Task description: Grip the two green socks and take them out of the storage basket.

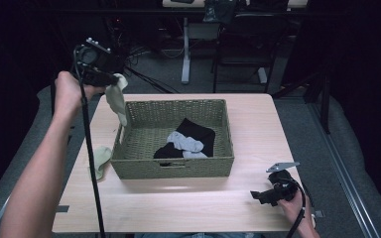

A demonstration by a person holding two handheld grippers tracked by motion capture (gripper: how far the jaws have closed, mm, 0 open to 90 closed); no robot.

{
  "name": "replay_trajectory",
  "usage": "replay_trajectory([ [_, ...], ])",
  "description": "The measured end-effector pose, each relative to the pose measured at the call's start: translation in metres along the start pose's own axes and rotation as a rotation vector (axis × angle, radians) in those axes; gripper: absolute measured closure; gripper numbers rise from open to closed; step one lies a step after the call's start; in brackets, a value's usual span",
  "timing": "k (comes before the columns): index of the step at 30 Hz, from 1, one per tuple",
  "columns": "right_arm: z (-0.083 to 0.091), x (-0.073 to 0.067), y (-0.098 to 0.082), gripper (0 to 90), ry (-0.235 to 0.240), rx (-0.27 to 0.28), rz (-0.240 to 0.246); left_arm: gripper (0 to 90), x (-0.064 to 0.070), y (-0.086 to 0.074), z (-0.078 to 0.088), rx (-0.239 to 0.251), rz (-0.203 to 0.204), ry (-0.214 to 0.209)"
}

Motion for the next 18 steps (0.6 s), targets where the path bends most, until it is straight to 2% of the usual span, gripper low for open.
replay_trajectory([
  [1, 0.0, 0.0, 0.0, 0.8, 0.0, 0.0, 0.0, 86.8, 0.0, 0.0, 0.0, 0.0, 0.0, 0.0],
  [3, 0.0, 0.0, 0.0, 0.8, -0.001, 0.002, 0.001, 86.8, -0.012, -0.006, 0.007, 0.004, 0.015, 0.035],
  [6, 0.0, 0.0, 0.0, 0.8, -0.001, 0.003, 0.002, 86.8, -0.024, -0.014, 0.01, 0.001, 0.034, 0.056],
  [7, 0.0, 0.0, 0.0, 0.8, -0.002, 0.003, 0.003, 86.7, -0.024, -0.014, 0.01, 0.001, 0.034, 0.056],
  [8, 0.0, 0.0, 0.0, 0.8, -0.004, 0.004, 0.002, 86.8, -0.031, -0.02, 0.01, -0.007, 0.046, 0.063],
  [14, 0.0, 0.0, 0.0, 0.8, -0.003, 0.006, 0.004, 86.7, -0.051, -0.037, 0.004, -0.02, 0.091, 0.076],
  [17, 0.0, 0.0, 0.0, 0.8, -0.002, 0.005, 0.0, 86.7, -0.056, -0.044, 0.0, -0.03, 0.099, 0.08],
  [18, 0.0, 0.0, 0.0, 0.8, -0.001, 0.005, -0.003, 86.7, -0.061, -0.051, -0.004, -0.039, 0.113, 0.081],
])
Point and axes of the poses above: each handheld gripper's, and its own axes: z roughly backward along the jaws, y roughly out of its top, x roughly to its right, the point moved 4 cm from there along -z, roughly forward along the jaws, and after that the axes turned 11 degrees about z, right-handed, at the moved point
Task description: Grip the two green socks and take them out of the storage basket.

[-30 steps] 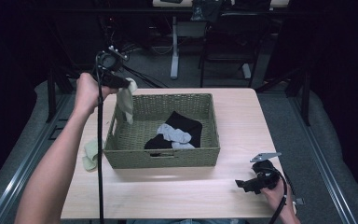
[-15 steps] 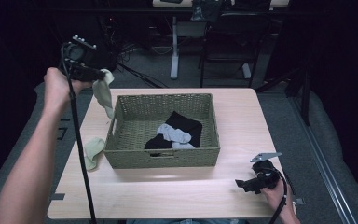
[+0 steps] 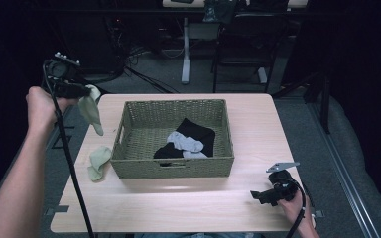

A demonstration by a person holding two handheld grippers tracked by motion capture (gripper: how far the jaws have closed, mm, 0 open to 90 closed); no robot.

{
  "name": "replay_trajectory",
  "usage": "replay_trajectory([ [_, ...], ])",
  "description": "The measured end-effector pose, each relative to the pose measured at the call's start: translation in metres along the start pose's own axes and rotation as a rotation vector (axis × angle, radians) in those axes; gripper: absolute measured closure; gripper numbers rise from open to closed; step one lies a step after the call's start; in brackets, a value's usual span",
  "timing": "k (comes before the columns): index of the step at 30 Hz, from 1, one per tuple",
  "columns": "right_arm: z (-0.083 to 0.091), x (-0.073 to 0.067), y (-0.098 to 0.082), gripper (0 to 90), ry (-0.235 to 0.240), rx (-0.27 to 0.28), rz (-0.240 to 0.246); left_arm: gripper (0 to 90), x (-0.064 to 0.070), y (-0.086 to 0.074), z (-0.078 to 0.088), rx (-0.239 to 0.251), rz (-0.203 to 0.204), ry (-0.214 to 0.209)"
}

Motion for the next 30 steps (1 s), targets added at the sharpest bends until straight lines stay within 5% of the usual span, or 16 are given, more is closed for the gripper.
replay_trajectory([
  [18, 0.0, 0.001, -0.001, 0.8, -0.001, -0.004, -0.005, 86.6, -0.029, -0.066, -0.076, -0.125, 0.106, -0.04],
  [30, 0.0, 0.0, -0.001, 0.8, 0.0, -0.002, -0.001, 86.3, -0.037, -0.105, -0.116, -0.216, 0.132, -0.048],
])
Point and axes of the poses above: each handheld gripper's, and its own axes: z roughly backward along the jaws, y roughly out of its top, x roughly to its right, the point moved 4 cm from there along -z, roughly forward along the jaws, and after that the axes turned 11 degrees about z, right-handed, at the moved point
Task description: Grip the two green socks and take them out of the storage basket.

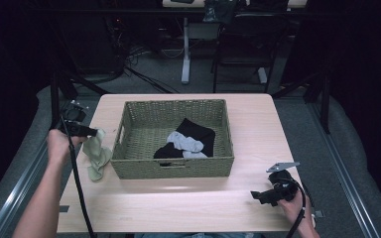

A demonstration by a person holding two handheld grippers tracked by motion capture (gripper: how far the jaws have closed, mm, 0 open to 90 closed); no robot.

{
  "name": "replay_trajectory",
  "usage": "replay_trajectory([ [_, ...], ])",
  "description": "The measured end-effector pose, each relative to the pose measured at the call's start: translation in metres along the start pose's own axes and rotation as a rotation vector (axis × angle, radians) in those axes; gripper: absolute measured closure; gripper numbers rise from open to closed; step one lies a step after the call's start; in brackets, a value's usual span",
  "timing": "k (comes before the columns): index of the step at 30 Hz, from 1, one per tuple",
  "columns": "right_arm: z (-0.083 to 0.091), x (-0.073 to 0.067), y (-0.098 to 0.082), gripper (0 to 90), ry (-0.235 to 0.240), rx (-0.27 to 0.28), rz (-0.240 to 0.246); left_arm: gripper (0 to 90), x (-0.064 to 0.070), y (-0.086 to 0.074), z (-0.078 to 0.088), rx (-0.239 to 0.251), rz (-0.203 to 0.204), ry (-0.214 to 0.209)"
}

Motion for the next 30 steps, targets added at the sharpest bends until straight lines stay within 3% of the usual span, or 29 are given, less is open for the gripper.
replay_trajectory([
  [10, 0.0, 0.0, 0.0, 0.8, 0.006, -0.012, 0.002, 85.4, -0.007, -0.019, -0.04, -0.054, 0.039, -0.004],
  [16, -0.001, 0.0, 0.0, 0.8, 0.008, -0.01, 0.002, 79.3, -0.012, -0.029, -0.059, -0.082, 0.071, -0.023],
  [19, -0.001, 0.001, -0.001, 0.8, 0.0, -0.009, 0.002, 65.9, -0.014, -0.031, -0.061, -0.066, 0.098, -0.051],
  [22, -0.001, 0.0, 0.0, 0.8, 0.004, -0.004, -0.002, 46.0, -0.017, -0.031, -0.052, -0.036, 0.115, -0.059],
  [27, -0.001, 0.0, 0.0, 0.8, 0.011, -0.006, 0.0, 23.6, -0.022, -0.035, -0.026, 0.045, 0.107, -0.032],
  [29, 0.0, 0.0, 0.0, 0.8, 0.008, 0.001, -0.001, 16.7, -0.023, -0.036, -0.022, 0.06, 0.107, -0.014],
  [30, 0.0, 0.0, 0.0, 0.8, 0.006, -0.003, 0.003, 15.5, -0.022, -0.041, -0.011, 0.084, 0.091, 0.004],
])
Point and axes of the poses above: each handheld gripper's, and its own axes: z roughly backward along the jaws, y roughly out of its top, x roughly to its right, the point moved 4 cm from there along -z, roughly forward along the jaws, and after that the axes turned 11 degrees about z, right-handed, at the moved point
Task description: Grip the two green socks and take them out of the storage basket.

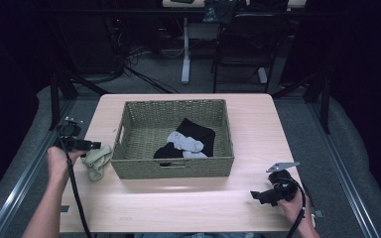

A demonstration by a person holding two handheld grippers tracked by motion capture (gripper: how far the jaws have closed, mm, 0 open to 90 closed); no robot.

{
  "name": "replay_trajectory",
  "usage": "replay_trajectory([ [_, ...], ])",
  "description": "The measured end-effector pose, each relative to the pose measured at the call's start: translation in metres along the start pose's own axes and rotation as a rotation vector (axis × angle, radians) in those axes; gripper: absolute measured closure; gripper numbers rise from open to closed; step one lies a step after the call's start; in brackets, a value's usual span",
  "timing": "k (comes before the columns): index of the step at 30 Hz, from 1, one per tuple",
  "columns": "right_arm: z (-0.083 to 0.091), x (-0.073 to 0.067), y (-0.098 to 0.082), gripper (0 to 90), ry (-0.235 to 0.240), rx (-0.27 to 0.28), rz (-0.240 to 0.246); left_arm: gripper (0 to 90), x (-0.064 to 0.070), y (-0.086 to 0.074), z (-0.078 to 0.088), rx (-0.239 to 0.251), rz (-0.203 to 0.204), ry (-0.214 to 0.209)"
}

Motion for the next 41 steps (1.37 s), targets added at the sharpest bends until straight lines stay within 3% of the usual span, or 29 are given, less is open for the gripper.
replay_trajectory([
  [5, 0.0, 0.0, 0.0, 0.8, 0.002, -0.003, 0.0, 9.0, 0.005, -0.014, 0.023, 0.064, -0.006, 0.026],
  [8, 0.0, 0.0, 0.0, 0.8, 0.004, -0.005, 0.001, 6.9, 0.011, -0.027, 0.034, 0.097, -0.015, 0.019],
  [13, -0.001, 0.0, 0.0, 0.8, 0.006, -0.006, -0.005, 5.8, 0.023, -0.051, 0.044, 0.112, -0.05, 0.02],
  [15, -0.001, 0.0, 0.0, 0.8, 0.006, -0.006, -0.005, 5.7, 0.025, -0.056, 0.044, 0.12, -0.054, 0.021],
  [21, 0.0, 0.0, 0.0, 0.8, -0.005, 0.002, 0.002, 3.6, 0.033, -0.091, 0.035, 0.082, -0.052, 0.004],
  [28, 0.0, 0.0, 0.001, 0.8, 0.0, 0.001, 0.006, 2.0, 0.038, -0.116, 0.026, 0.055, -0.055, 0.011],
  [34, 0.0, -0.001, 0.001, 0.8, -0.012, 0.0, 0.01, 0.6, 0.039, -0.13, 0.014, 0.031, -0.055, 0.028],
  [41, -0.001, -0.003, 0.005, 0.8, 0.0, 0.005, 0.021, 0.5, 0.038, -0.13, 0.008, 0.016, -0.061, 0.036],
])
Point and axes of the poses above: each handheld gripper's, and its own axes: z roughly backward along the jaws, y roughly out of its top, x roughly to its right, the point moved 4 cm from there along -z, roughly forward along the jaws, and after that the axes turned 11 degrees about z, right-handed, at the moved point
